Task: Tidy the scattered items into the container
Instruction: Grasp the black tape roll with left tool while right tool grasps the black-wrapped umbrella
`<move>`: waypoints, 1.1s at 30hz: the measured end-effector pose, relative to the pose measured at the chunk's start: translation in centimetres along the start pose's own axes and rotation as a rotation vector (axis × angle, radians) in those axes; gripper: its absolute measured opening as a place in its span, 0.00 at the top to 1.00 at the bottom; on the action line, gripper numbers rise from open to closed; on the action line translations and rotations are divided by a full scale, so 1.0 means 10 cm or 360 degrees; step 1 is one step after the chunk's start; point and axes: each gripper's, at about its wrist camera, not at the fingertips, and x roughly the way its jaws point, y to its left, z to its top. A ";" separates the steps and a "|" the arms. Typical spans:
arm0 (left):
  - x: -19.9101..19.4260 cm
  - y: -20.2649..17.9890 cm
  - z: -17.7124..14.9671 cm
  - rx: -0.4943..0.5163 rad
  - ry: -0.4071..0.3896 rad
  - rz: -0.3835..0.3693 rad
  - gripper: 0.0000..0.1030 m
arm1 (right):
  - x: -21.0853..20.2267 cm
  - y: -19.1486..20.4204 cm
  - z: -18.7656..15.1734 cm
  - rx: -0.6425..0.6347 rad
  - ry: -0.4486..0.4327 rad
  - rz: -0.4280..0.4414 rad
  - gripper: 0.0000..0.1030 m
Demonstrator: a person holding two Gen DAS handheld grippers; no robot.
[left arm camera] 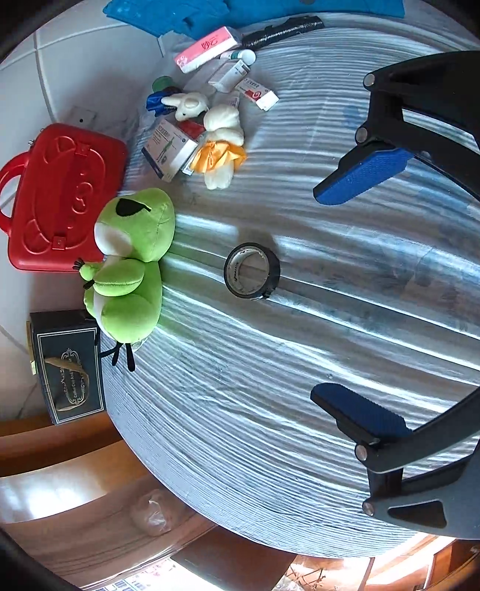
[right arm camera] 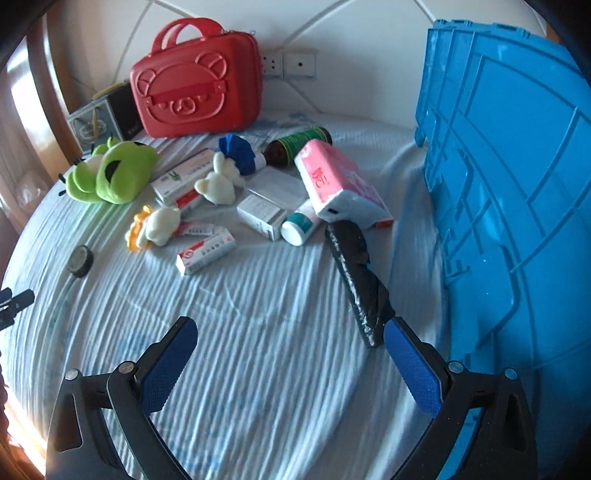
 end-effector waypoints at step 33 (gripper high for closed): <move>0.51 -0.36 0.29 0.0180 -0.0036 -0.0016 0.46 | 1.06 -0.47 0.09 0.0274 0.0288 0.0024 0.67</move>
